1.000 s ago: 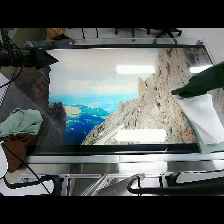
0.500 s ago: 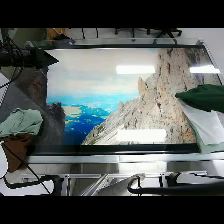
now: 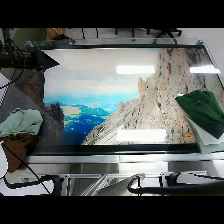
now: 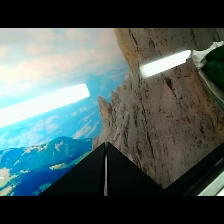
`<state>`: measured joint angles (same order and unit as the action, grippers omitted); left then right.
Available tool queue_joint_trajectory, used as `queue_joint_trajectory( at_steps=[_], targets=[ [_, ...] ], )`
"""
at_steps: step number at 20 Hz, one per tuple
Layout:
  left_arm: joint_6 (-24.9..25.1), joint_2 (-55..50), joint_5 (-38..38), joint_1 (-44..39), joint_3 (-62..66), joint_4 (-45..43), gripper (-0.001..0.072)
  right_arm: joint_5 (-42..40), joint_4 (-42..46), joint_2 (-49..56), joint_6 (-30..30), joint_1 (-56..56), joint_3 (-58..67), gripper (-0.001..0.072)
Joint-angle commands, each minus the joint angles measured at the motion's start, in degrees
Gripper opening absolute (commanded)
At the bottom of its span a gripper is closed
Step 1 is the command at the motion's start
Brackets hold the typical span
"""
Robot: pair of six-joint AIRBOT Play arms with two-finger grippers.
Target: Fold the shirts.
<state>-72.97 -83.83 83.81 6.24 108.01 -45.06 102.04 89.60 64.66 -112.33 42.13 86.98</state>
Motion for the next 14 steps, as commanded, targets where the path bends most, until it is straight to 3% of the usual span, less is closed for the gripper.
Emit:
queue_joint_trajectory(
  at_steps=[1, 2, 4, 5, 9, 13, 14],
  targets=[
    [0.11, 0.0, 0.26, -0.02, -0.02, 0.02, 0.0018, -2.71, 1.27, 0.07, 0.02, 0.04, -5.84, 0.0025],
    [0.13, 0.0, 0.28, -0.02, -0.02, 0.02, 0.0018, -3.26, 1.62, 0.13, 0.02, 0.04, -6.1, 0.0081],
    [0.11, 0.0, 0.28, -0.02, -0.02, 0.0, 0.0018, -3.76, 1.95, 0.2, 0.02, 0.09, -6.08, 0.0447],
    [0.11, 0.0, 0.28, -0.02, -0.02, 0.02, 0.0018, -4.13, 1.84, 0.17, 0.04, 0.15, -5.92, 0.0502],
    [0.11, 0.0, 0.22, 0.0, 0.0, 0.07, 0.0018, -5.03, -0.33, 0.17, 2.64, 0.11, 2.99, 0.0499],
    [-0.59, 0.02, 0.5, 0.66, 2.49, 0.11, 0.0018, -11.76, -9.29, 0.17, 4.55, -2.99, 17.51, 0.0495],
    [-1.62, 0.02, 0.94, 0.96, 4.2, 0.13, 0.0018, -13.6, -12.76, 0.11, 4.63, -4.52, 19.52, 0.042]
  ],
)
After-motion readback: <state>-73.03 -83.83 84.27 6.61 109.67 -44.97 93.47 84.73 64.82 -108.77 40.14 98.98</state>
